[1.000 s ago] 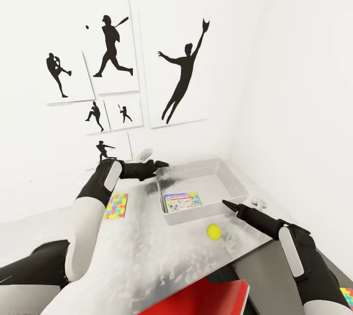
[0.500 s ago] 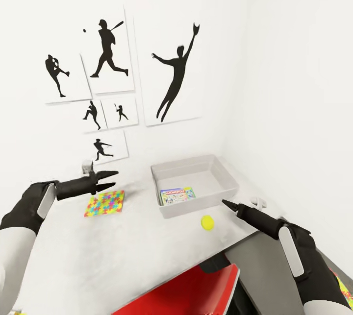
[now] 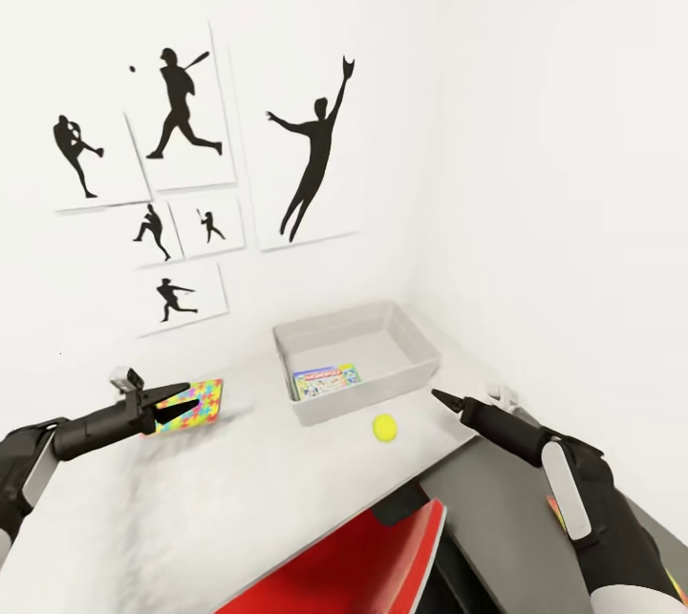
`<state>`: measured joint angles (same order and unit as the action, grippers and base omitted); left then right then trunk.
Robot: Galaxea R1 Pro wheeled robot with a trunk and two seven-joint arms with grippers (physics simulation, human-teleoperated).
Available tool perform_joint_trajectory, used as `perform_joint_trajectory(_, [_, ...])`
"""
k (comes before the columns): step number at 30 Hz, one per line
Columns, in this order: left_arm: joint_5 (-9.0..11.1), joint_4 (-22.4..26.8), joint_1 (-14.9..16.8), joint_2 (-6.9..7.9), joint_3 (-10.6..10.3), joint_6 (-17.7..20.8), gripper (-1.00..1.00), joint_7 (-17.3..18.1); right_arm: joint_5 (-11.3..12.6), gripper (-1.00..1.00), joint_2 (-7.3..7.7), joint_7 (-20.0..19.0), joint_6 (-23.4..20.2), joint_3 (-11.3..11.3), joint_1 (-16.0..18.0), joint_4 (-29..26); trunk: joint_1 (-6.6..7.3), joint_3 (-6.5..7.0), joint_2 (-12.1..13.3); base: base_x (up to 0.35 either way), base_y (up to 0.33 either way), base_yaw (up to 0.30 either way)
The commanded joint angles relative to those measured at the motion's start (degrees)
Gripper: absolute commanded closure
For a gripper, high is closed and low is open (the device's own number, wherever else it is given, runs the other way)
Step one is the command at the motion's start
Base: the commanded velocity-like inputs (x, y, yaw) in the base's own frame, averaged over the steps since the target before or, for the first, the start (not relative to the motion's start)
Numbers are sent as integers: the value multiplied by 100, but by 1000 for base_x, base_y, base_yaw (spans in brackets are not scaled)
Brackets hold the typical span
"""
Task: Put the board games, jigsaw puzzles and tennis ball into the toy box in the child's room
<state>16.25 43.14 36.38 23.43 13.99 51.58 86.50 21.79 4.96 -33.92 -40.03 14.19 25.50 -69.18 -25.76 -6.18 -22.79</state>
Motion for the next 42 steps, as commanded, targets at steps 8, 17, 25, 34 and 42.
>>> perform_joint_trajectory(8, [10, 26, -23, -7, 66, 9, -100, 67, 18, -100, -3, 4, -25, -2, 4, 13, -3, 43, -13, -40, 147, -198])
perform_joint_trajectory(17, [4, 36, -25, 12, 86, 7, -100, 77, 11, -100, -56, 8, -23, -12, 7, 23, -3, 105, -13, -92, 80, -200])
perform_joint_trajectory(25, [9, 37, -25, 23, 108, 2, -100, 78, 10, -100, -81, 14, -23, -12, 7, 27, -3, 160, -13, -56, 43, -201])
perform_joint_trajectory(34, [10, 36, -25, 29, 115, -6, -100, 86, 9, -100, -82, 17, -23, -14, 8, 28, -3, 222, -13, -232, 3, -202])
perform_joint_trajectory(42, [10, 37, -25, 30, 115, -8, -100, 78, 9, -100, -83, 17, -23, -13, 8, 28, -3, 278, -13, -326, 0, -202])
